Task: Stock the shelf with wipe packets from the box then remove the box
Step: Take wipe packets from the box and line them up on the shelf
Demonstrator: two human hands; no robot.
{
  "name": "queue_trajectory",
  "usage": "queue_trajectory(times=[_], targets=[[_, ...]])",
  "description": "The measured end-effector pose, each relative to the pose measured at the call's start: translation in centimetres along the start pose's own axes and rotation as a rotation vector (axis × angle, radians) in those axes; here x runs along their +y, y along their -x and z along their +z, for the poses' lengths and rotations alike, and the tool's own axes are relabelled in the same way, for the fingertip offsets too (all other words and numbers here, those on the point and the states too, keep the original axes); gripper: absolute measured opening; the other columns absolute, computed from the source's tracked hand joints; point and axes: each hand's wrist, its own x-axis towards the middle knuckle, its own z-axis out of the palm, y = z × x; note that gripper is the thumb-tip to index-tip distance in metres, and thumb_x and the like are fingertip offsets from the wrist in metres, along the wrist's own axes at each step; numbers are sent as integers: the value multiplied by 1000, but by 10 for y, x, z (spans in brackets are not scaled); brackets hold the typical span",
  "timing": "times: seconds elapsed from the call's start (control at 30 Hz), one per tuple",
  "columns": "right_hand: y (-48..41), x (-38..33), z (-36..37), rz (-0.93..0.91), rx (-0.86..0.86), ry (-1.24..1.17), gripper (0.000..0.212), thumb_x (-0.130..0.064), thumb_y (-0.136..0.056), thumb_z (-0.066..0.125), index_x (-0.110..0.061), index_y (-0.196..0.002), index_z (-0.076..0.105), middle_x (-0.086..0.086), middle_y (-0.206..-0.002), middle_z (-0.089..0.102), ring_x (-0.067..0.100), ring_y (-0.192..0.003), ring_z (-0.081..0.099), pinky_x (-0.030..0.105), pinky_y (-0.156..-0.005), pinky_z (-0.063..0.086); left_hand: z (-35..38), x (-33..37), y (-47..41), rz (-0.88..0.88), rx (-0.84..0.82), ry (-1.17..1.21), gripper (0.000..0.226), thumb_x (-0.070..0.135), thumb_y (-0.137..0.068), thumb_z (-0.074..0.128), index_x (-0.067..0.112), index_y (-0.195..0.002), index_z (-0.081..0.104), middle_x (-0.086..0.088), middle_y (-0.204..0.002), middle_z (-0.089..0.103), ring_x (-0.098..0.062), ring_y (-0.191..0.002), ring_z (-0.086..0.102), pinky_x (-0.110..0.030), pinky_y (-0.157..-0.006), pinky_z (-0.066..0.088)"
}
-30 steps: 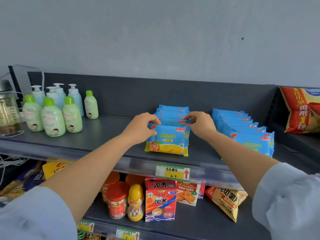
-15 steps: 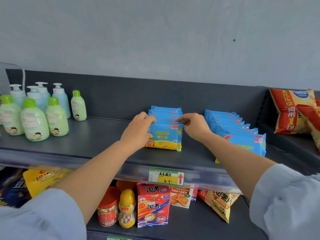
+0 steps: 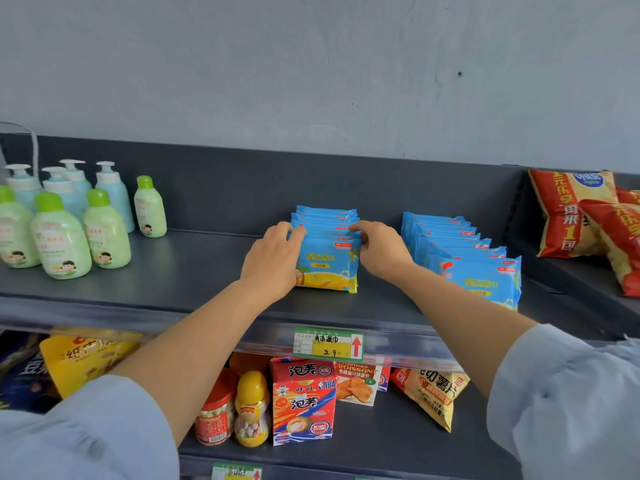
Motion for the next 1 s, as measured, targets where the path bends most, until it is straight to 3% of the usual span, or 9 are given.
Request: queue_trajectory(times=[0.17, 0.23, 0.47, 0.8, 1.0], targets=[[18, -5, 2, 35, -26, 125, 59, -6, -88, 53, -15, -143, 33, 10, -128, 47, 28, -113, 52, 40, -88, 50, 0, 4, 6, 32, -5, -67, 79, 21, -87, 67, 8, -148, 19, -11, -154, 17, -26, -144, 14, -37, -115, 21], [27, -7, 0, 57, -35, 154, 58, -9, -88, 55, -14, -141, 33, 11, -128, 47, 29, -114, 50, 40, -88, 49, -2, 6, 9, 39, -16, -67, 80, 21, -88, 65, 7, -149, 15, -11, -157, 11, -26, -146, 6, -39, -118, 13], [65, -8, -11, 82, -31, 224, 55, -18, -91, 56, -15, -142, 34, 9, -137, 44, 28, -127, 40, 39, -93, 43, -9, 24, 26, 84, -51, -40, 83, 30, -88, 67, 7, -149, 16, -11, -158, 14, -25, -147, 9, -38, -119, 17], [142, 21, -43, 21, -48, 275, 58, -21, -92, 58, -16, -143, 32, 8, -140, 42, 27, -127, 39, 38, -97, 43, -35, 95, 74, 95, -26, -17, 65, 30, -85, 67, 10, -139, 35, -5, -142, 39, -22, -132, 35, -35, -104, 35], [210, 65, -73, -20, -104, 283, 59, -20, -89, 59, -15, -142, 34, 7, -136, 43, 28, -127, 39, 40, -96, 43, -39, 166, 124, 48, -62, 1, 71, 29, -89, 64, 9, -146, 26, -6, -150, 31, -22, -140, 25, -34, -111, 28]])
